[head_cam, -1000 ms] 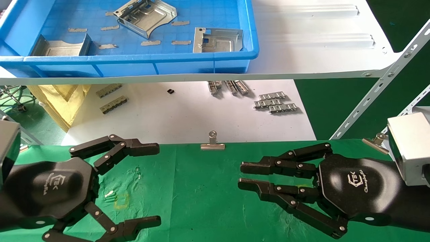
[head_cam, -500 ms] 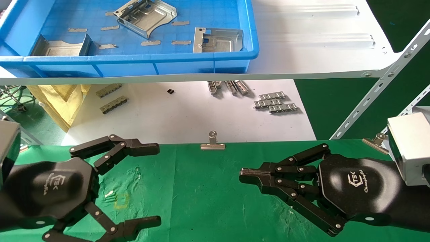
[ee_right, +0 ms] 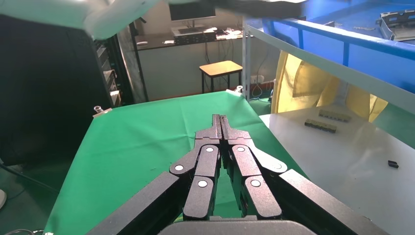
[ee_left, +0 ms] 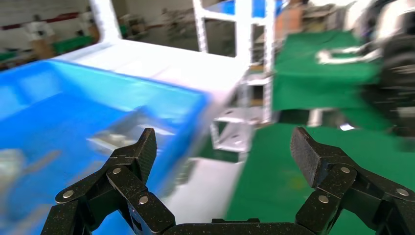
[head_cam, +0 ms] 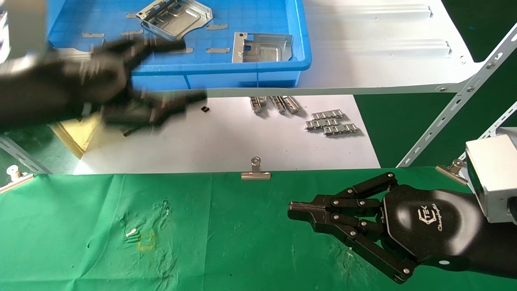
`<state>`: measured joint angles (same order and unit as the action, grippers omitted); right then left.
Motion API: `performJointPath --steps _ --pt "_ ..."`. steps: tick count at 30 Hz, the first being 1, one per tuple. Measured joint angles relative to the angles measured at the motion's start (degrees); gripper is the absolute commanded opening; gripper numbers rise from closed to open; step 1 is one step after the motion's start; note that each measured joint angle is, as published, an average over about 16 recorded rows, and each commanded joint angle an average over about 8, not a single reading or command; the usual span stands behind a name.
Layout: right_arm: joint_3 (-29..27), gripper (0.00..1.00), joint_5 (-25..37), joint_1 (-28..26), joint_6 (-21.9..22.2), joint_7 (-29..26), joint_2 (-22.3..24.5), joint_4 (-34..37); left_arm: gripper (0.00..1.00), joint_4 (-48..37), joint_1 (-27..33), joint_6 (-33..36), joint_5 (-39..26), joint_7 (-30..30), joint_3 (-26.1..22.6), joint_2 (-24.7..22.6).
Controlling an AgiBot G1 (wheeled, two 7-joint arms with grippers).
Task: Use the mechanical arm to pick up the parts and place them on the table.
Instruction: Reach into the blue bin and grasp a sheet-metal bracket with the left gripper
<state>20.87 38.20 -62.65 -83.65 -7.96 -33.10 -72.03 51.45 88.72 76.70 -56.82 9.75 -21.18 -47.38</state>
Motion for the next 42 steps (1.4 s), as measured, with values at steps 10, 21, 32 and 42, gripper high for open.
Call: performJointPath --steps 10,21,32,42 --pt "0.0 0.0 0.0 0.0 0.0 0.0 0.0 0.0 1.0 -27.14 17.72 -12.9 -12.88 -6.51 -5.19 -11.73" --pt "0.01 1.0 -0.01 0.0 0.0 0.0 0.0 0.0 0.0 -43.52 25.68 -23.77 -19.76 -9.99 -8.45 -19.2" --pt "0.01 1.0 -0.01 0.0 0.0 0.01 0.0 0.0 0.0 -48.58 27.64 -24.34 -20.74 -10.61 -9.09 -20.61" --pt "0.02 1.0 -0.01 0.0 0.01 0.01 0.01 0.0 0.0 -50.2 27.91 -25.99 -19.88 -11.26 -8.47 -20.63"
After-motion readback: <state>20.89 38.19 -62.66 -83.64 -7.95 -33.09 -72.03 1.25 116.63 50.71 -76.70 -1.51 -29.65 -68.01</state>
